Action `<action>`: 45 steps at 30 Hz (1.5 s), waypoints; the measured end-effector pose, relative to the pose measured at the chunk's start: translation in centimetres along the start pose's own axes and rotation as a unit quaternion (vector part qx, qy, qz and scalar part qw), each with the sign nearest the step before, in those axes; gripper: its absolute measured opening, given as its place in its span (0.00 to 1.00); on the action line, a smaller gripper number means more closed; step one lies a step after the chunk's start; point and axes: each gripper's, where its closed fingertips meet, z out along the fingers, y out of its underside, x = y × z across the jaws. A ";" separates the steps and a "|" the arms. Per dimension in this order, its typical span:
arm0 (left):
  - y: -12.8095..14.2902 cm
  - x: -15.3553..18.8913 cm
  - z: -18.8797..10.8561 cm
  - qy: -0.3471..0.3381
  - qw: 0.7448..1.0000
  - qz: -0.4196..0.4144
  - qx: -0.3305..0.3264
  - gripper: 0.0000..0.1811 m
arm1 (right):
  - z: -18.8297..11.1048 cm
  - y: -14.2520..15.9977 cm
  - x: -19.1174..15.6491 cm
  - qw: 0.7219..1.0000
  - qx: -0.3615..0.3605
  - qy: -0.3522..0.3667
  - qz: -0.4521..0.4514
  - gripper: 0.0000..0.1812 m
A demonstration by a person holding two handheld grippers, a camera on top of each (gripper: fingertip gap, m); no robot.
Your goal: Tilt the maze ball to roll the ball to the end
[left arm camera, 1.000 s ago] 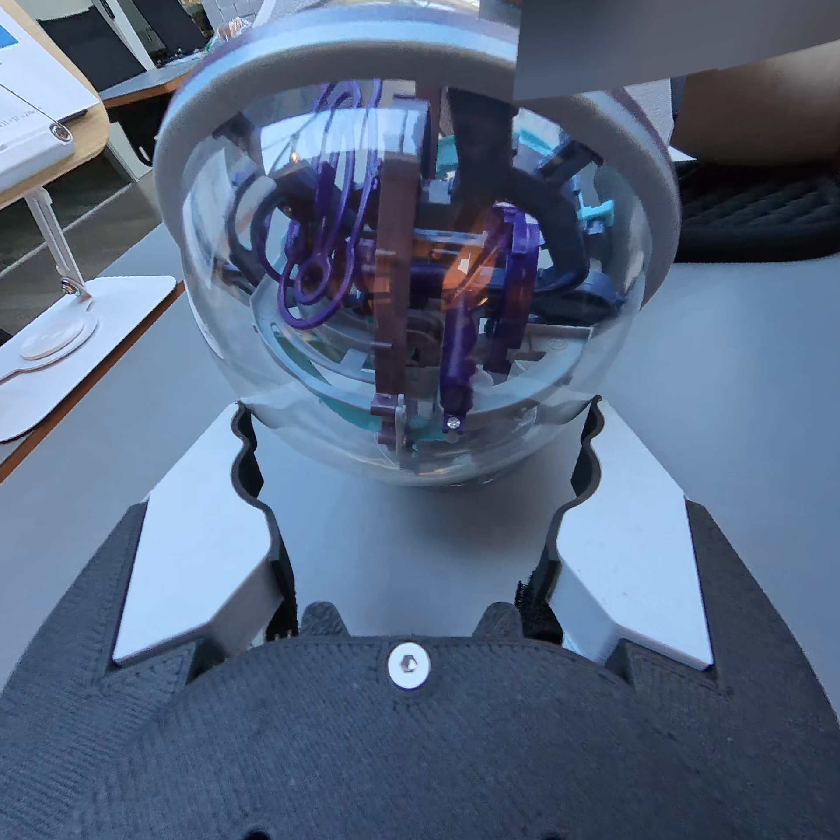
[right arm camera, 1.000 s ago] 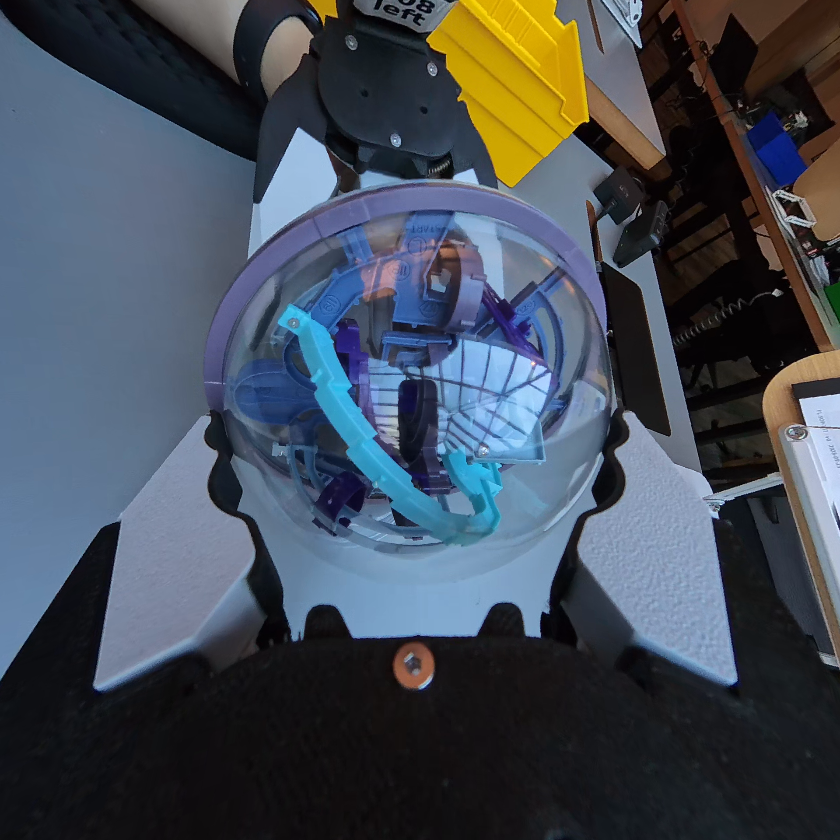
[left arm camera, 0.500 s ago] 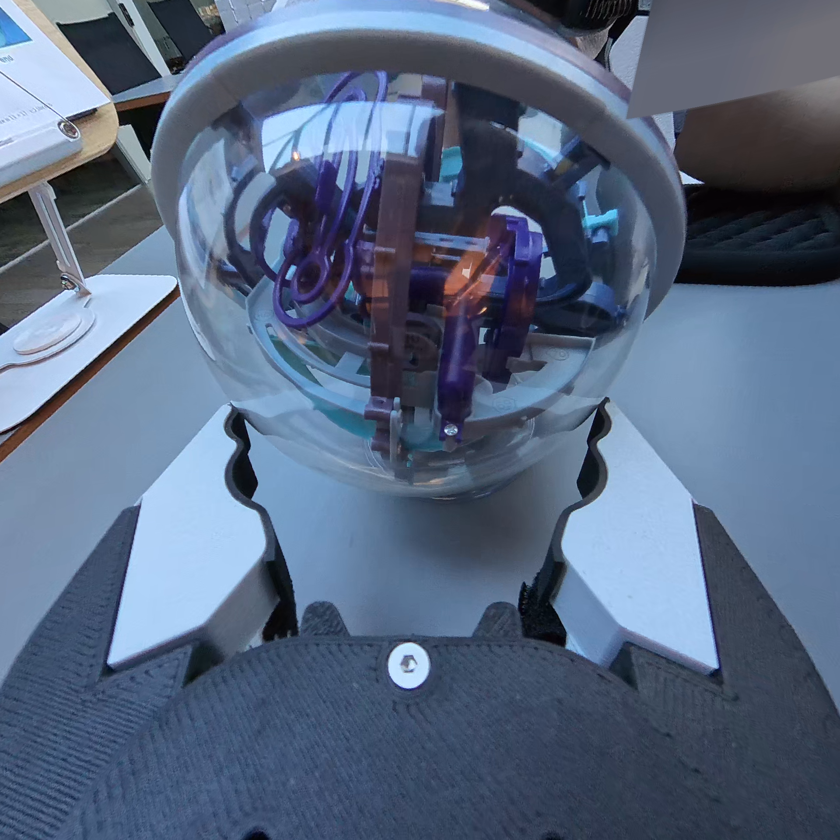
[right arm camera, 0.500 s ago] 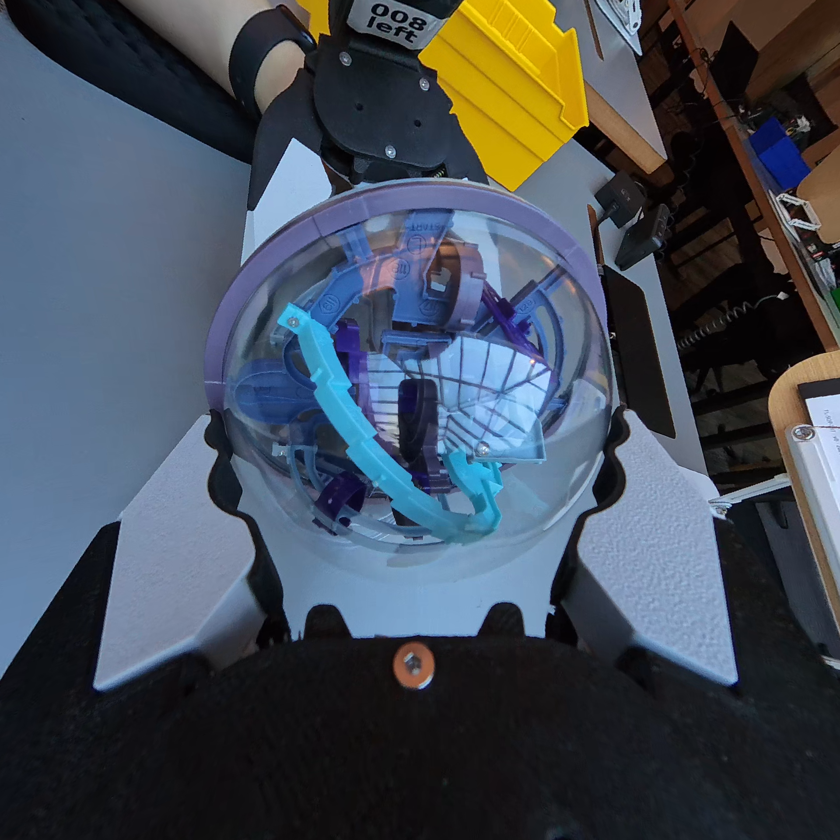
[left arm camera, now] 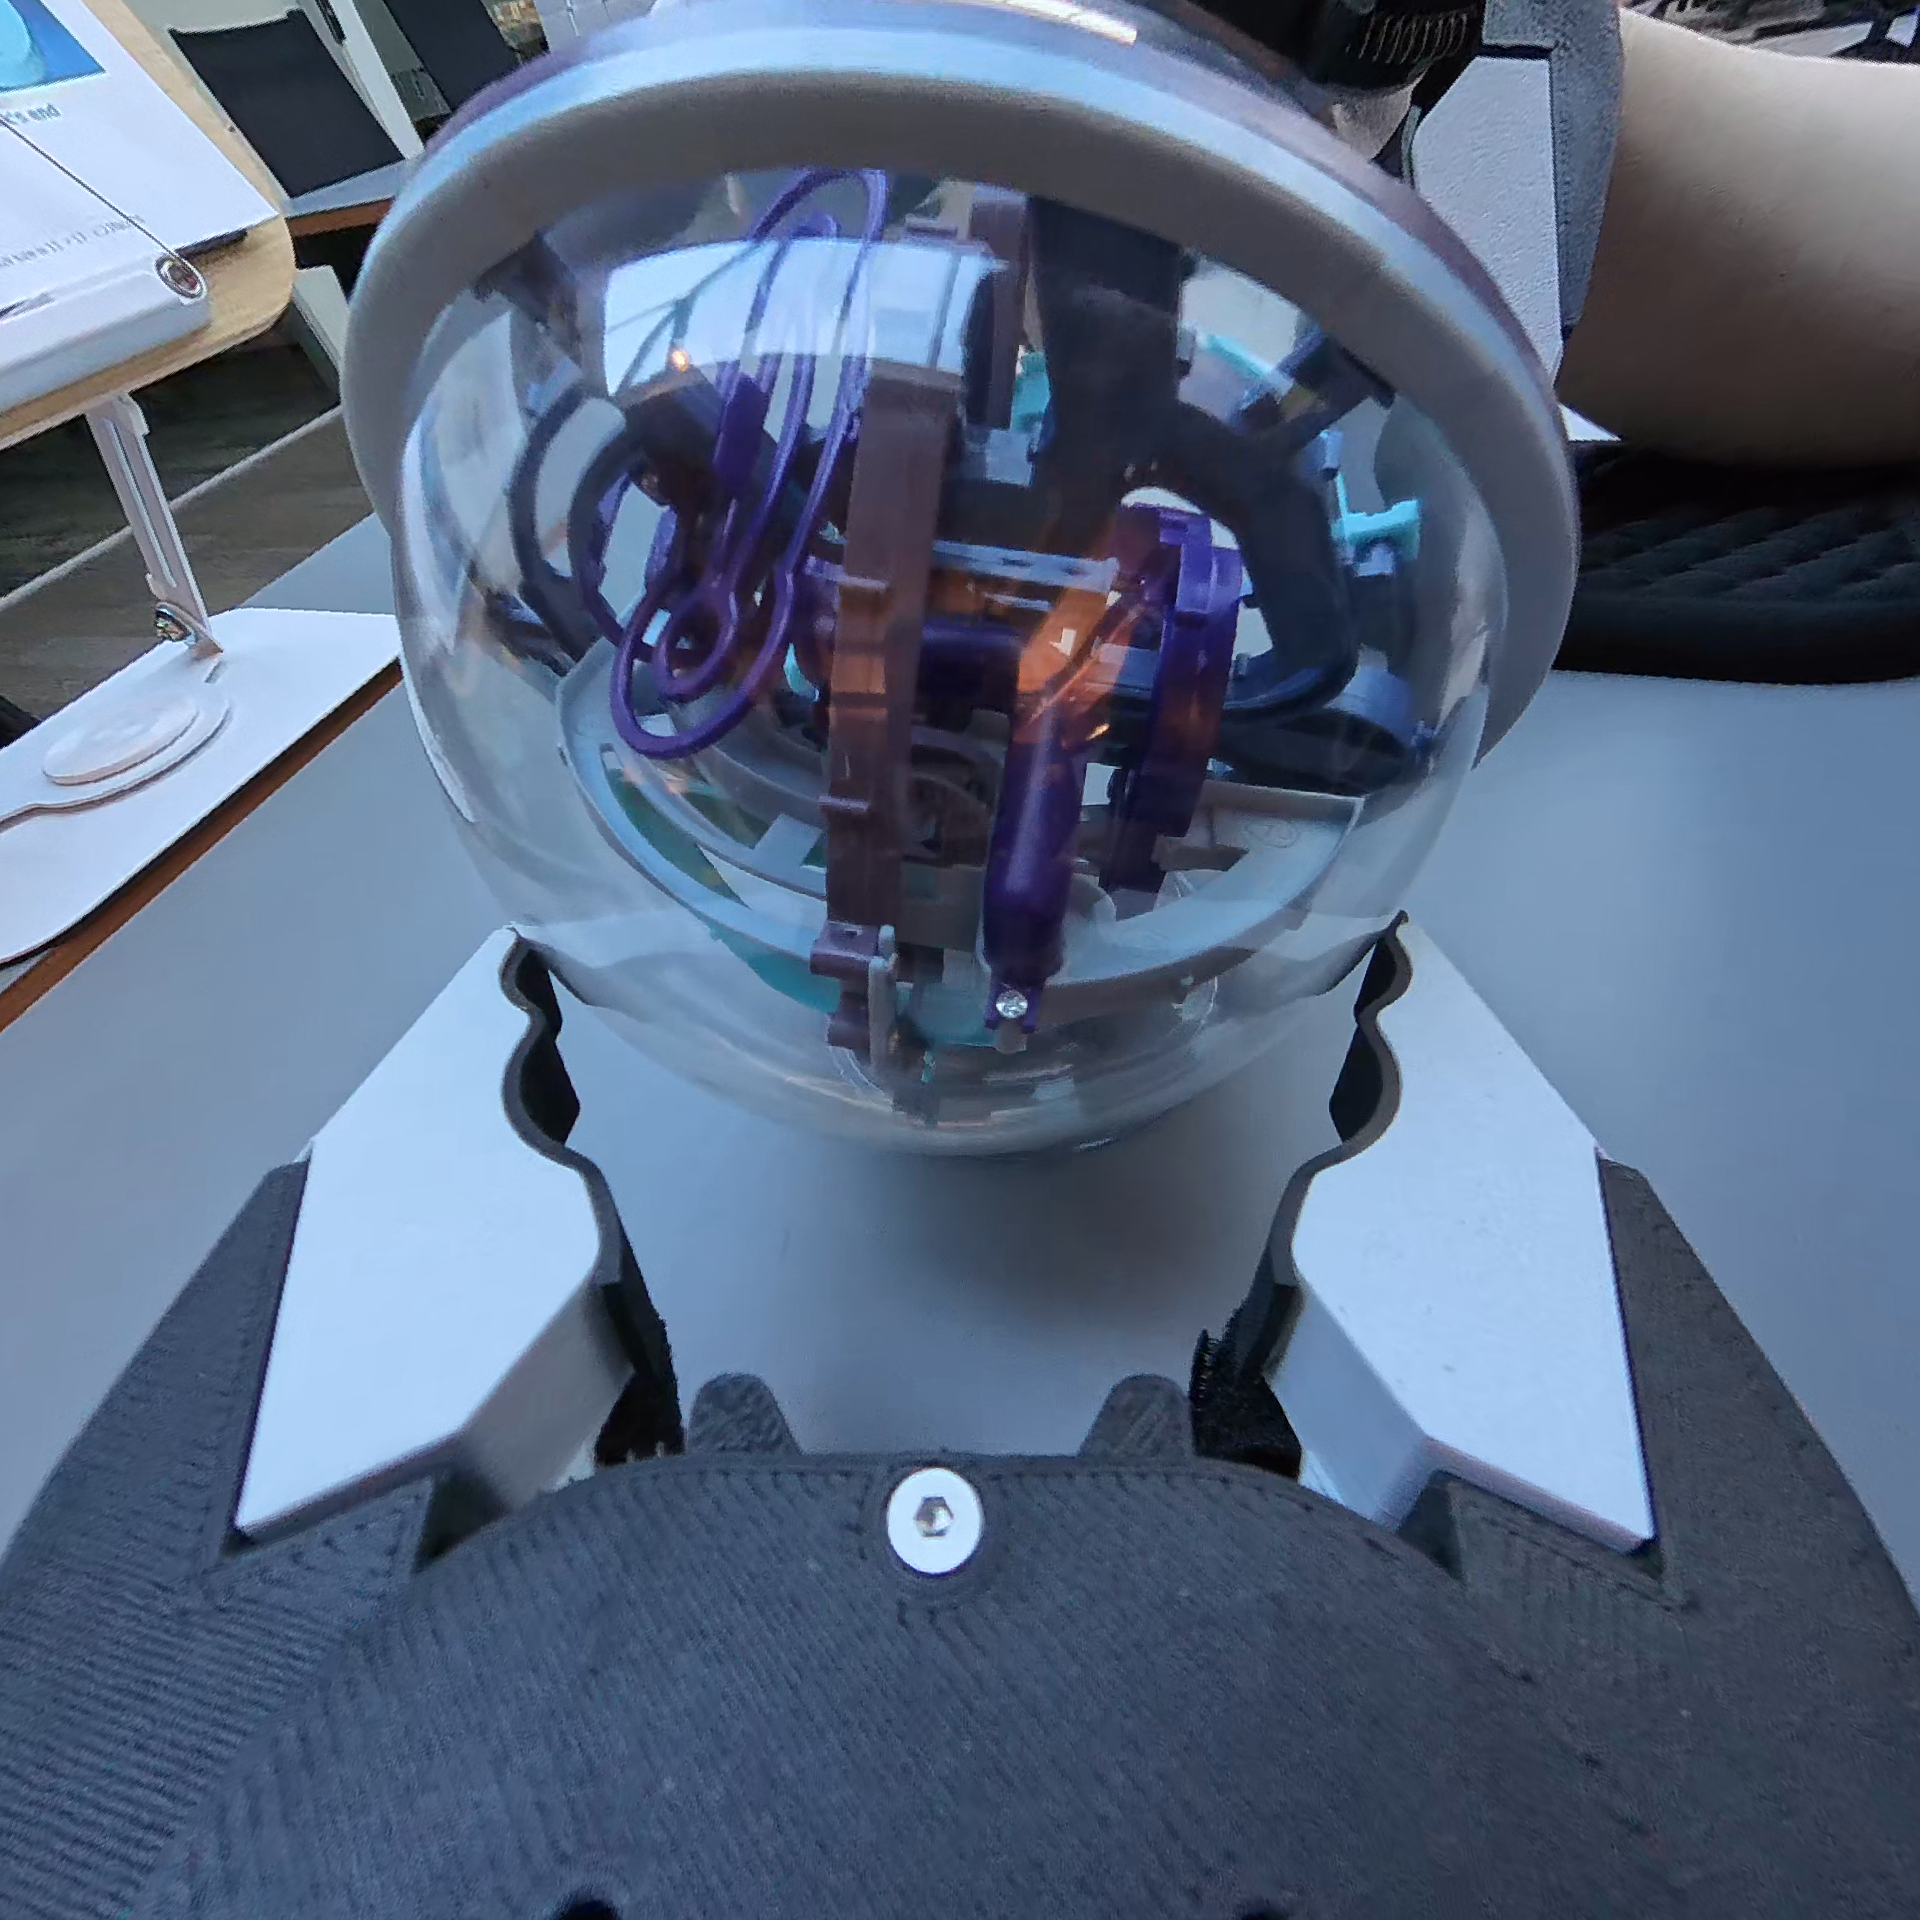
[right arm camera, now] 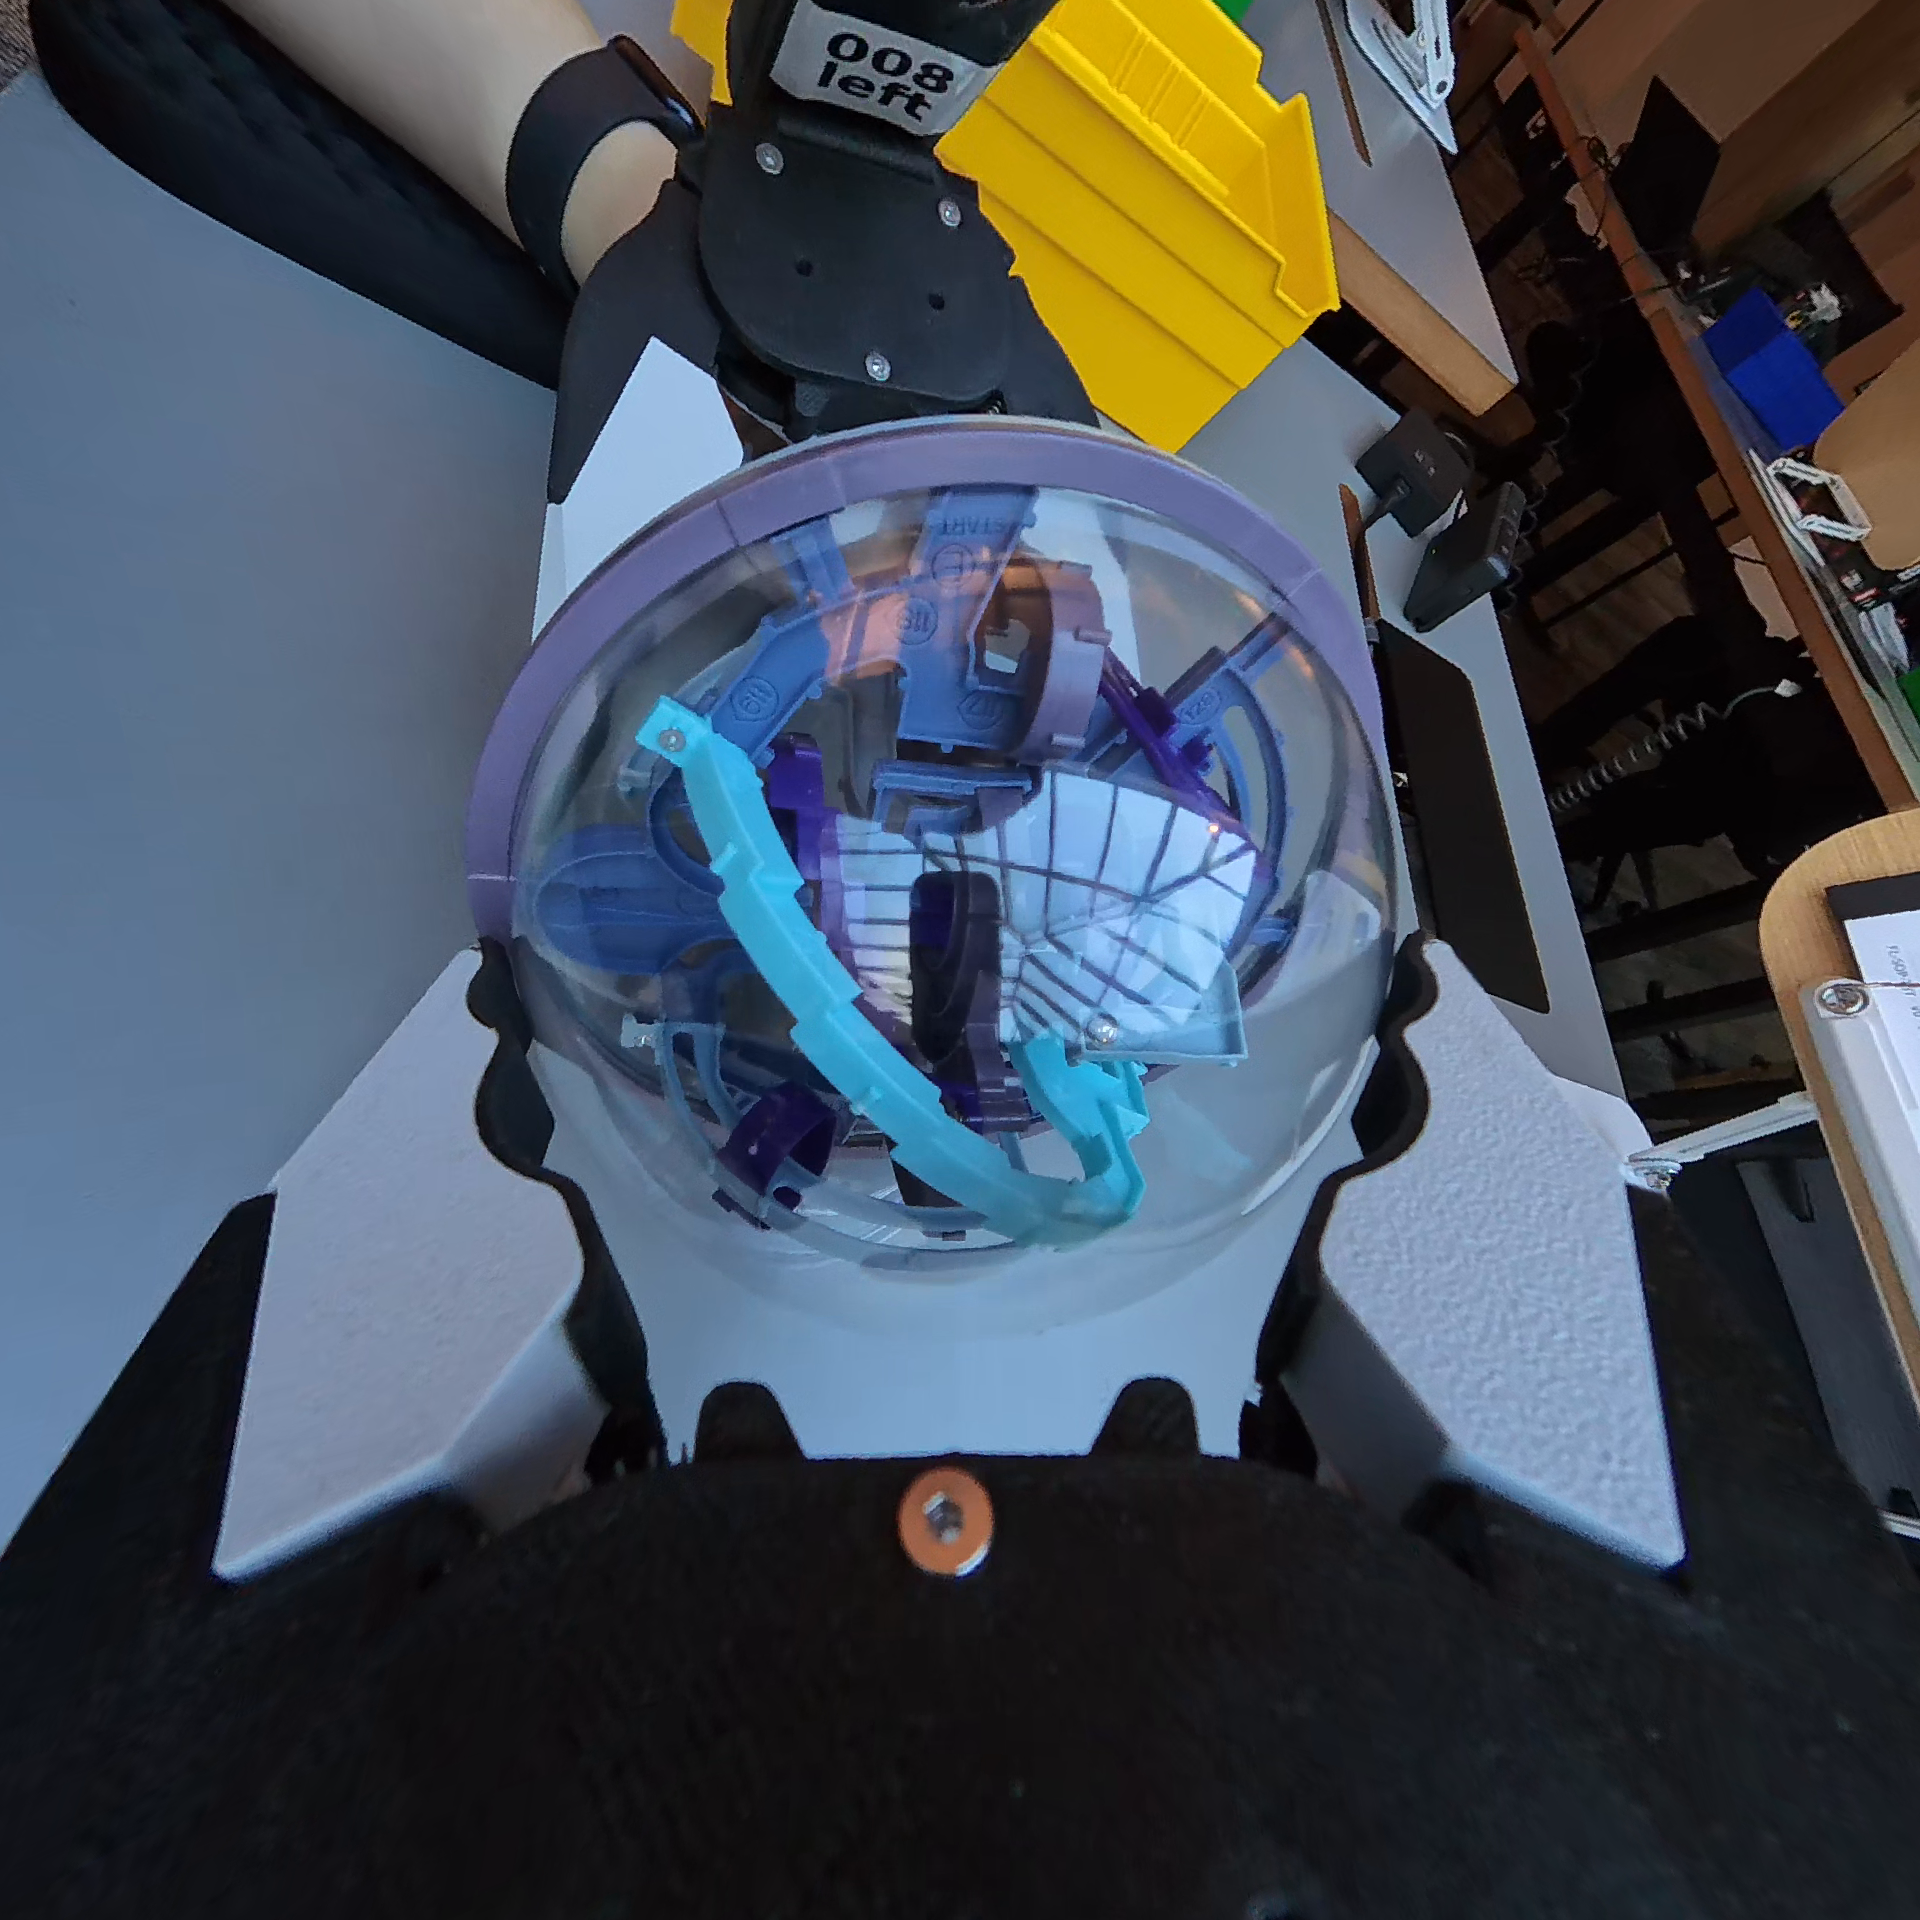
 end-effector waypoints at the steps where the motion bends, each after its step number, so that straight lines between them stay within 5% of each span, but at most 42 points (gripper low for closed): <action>1: 0.0 0.0 0.0 -0.001 1.000 0.000 0.000 0.82 | 0.0 0.0 0.0 1.000 0.000 0.000 0.000 0.87; 45: -0.4 0.5 -0.3 0.047 0.995 -0.093 -0.006 0.82 | -0.1 -0.5 0.4 0.991 0.065 -0.044 0.105 0.87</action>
